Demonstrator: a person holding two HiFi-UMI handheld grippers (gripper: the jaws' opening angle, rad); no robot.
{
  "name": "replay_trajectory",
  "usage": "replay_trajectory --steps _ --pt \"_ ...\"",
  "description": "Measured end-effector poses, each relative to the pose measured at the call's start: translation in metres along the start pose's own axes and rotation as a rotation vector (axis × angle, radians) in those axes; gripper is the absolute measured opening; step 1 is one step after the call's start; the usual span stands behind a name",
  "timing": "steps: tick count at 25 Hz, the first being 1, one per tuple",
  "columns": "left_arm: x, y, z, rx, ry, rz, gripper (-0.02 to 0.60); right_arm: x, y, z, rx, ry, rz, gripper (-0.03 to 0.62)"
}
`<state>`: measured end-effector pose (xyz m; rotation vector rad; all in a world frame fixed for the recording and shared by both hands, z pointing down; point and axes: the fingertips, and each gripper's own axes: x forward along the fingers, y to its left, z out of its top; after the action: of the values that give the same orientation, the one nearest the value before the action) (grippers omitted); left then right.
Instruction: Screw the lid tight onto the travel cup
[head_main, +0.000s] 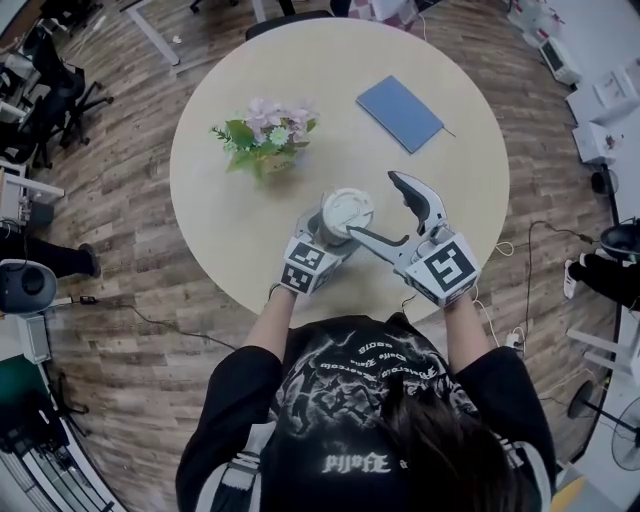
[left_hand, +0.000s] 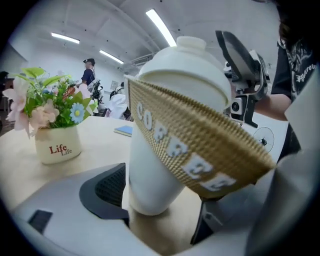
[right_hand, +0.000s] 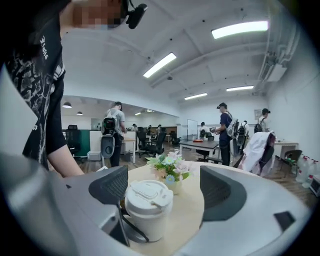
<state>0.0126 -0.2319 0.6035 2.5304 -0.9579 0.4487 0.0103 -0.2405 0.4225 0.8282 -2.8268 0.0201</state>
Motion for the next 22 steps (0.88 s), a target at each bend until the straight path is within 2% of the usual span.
replay_trajectory --steps 2,8,13,18,22 --pt "-0.007 0.003 -0.009 -0.03 0.014 0.008 0.413 -0.014 -0.009 0.001 0.019 -0.036 -0.061 0.439" --pt "-0.045 0.01 -0.021 -0.056 0.018 0.111 0.413 -0.055 -0.017 -0.029 0.098 0.028 -0.204 0.42" --pt "-0.075 -0.002 -0.015 -0.053 -0.049 0.174 0.413 -0.078 -0.007 -0.062 0.132 0.068 -0.273 0.419" --pt "-0.101 -0.026 -0.01 -0.106 -0.121 0.201 0.411 -0.095 0.005 -0.1 0.229 0.099 -0.339 0.416" --pt "-0.112 -0.042 -0.014 -0.127 -0.159 0.221 0.411 -0.106 0.021 -0.13 0.26 0.152 -0.367 0.416"
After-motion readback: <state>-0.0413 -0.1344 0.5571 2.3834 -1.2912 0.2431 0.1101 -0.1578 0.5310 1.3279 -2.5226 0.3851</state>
